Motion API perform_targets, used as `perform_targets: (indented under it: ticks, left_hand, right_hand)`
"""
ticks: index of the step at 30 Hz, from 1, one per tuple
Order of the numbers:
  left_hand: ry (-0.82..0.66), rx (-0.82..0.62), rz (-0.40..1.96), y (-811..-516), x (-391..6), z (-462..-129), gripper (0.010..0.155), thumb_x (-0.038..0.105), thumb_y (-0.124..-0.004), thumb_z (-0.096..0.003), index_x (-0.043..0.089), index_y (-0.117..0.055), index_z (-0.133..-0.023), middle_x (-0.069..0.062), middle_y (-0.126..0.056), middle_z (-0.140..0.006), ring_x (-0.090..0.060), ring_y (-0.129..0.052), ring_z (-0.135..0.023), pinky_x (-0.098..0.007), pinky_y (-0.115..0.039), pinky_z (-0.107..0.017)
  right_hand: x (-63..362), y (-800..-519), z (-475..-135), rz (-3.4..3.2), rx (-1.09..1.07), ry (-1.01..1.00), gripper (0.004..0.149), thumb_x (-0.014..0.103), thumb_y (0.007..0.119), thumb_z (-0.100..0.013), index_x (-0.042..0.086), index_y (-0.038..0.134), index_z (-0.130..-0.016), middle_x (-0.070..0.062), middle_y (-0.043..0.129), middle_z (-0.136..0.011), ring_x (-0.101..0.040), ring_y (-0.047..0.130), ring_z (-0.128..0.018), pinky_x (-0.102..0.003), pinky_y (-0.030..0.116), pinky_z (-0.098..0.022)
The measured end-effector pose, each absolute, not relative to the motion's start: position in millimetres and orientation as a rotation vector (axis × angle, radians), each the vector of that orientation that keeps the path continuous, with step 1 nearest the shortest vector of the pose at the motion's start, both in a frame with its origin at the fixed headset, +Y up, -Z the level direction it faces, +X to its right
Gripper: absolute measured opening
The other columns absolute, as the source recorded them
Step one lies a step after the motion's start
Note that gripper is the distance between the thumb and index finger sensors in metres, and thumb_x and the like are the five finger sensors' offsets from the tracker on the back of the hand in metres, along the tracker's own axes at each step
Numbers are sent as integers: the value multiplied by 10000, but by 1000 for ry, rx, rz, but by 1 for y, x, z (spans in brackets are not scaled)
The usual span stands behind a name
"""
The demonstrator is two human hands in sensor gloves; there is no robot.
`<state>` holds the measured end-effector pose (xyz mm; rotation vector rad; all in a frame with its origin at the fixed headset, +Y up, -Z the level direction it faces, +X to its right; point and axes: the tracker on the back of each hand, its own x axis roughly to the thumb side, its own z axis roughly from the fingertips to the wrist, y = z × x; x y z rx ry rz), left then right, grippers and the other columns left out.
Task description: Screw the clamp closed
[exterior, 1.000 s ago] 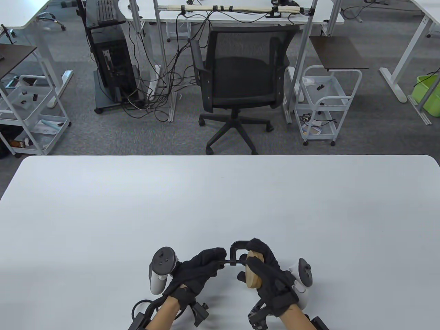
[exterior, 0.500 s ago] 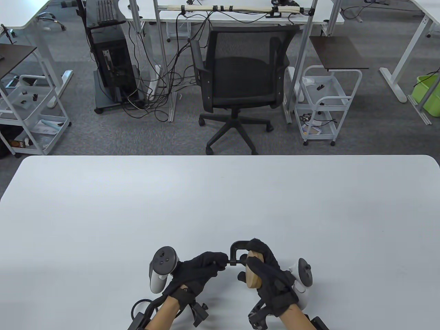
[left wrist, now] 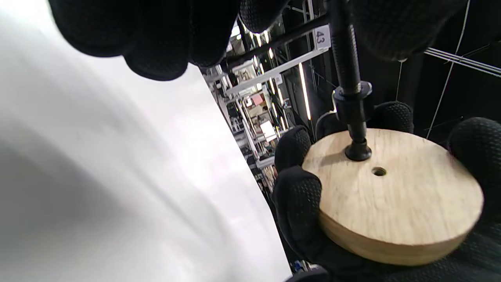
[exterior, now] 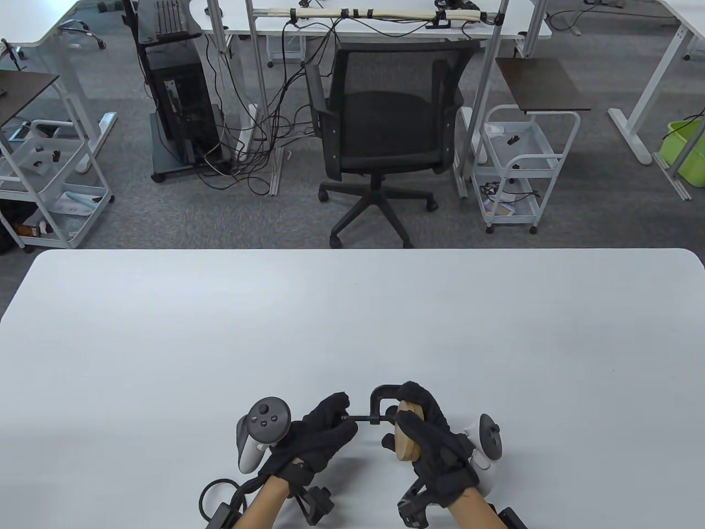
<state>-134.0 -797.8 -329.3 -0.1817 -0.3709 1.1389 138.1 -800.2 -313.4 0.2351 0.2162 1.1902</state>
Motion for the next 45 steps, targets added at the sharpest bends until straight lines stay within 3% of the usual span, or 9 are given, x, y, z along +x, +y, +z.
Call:
perform_targets:
  ticks: [5,8,11,13,15,19,25,38,45]
  left_hand:
    - [-278,-83,1094,-796,-140,-327,840,699,-709,-492,104,-548,-1063,-260,-687,-1010,-513,-809,-777,-570,-766,-508]
    - [-230,-70,1104,-796,-144,-328,709,689,-708,-494,75,-909,-786,-222,-938,-793,-500,-924,-650,-563,-824,-421]
    - [-257,-193,1169,-803,-142,-330,697,685,-668,-519,86,-976,-695,-190,-986,-740,-474,-954,-628,-549,-840,-410]
    - [-262,-247,1247,-807,-140,-331,759,674,-661,-530,10,-980,-717,-203,-954,-789,-480,-929,-665,-552,-826,-437]
    - [-299,-272,1321,-810,-138,-332,732,636,-666,-541,10,-911,-832,-210,-907,-848,-480,-894,-718,-559,-802,-477]
    - [-334,-321,1387,-811,-135,-333,651,575,-672,-557,84,-784,-970,-184,-847,-919,-455,-857,-782,-566,-772,-530]
    - [-360,-278,1383,-808,-135,-334,587,487,-712,-551,190,-673,-1056,-151,-823,-948,-426,-854,-805,-561,-765,-551]
    - [-511,-116,1362,-790,-132,-331,426,251,-829,-487,335,-831,-904,-98,-826,-952,-378,-862,-829,-563,-767,-575]
    - [-533,-117,1366,-789,-131,-330,416,241,-827,-484,335,-851,-889,-97,-818,-958,-382,-849,-844,-583,-747,-593]
  right_hand:
    - [139,-800,-313,1186,231,202,709,526,880,-515,221,540,-1057,15,397,-1135,-554,456,-922,-713,625,-516]
    - [139,-799,-313,1184,230,199,708,527,879,-515,222,540,-1056,16,396,-1135,-555,453,-922,-713,624,-516]
    - [139,-799,-313,1186,232,202,710,526,880,-514,223,539,-1057,16,396,-1135,-552,454,-924,-713,623,-517]
    - [139,-800,-313,1185,236,210,709,526,881,-514,222,540,-1057,15,395,-1136,-554,452,-923,-714,623,-517]
    - [139,-800,-313,1187,240,214,710,525,882,-513,222,541,-1057,15,397,-1136,-553,454,-923,-713,623,-517]
    - [139,-800,-313,1194,247,213,709,525,882,-513,222,543,-1057,14,394,-1137,-553,454,-923,-713,623,-517]
    - [138,-800,-313,1197,248,216,710,523,885,-511,225,544,-1057,25,394,-1138,-550,453,-925,-713,619,-519]
    - [140,-798,-314,1229,257,184,691,489,916,-493,228,581,-1038,64,451,-1124,-550,439,-933,-734,594,-519]
    - [140,-798,-314,1230,260,181,690,490,915,-493,227,583,-1038,61,452,-1124,-548,440,-933,-733,594,-519]
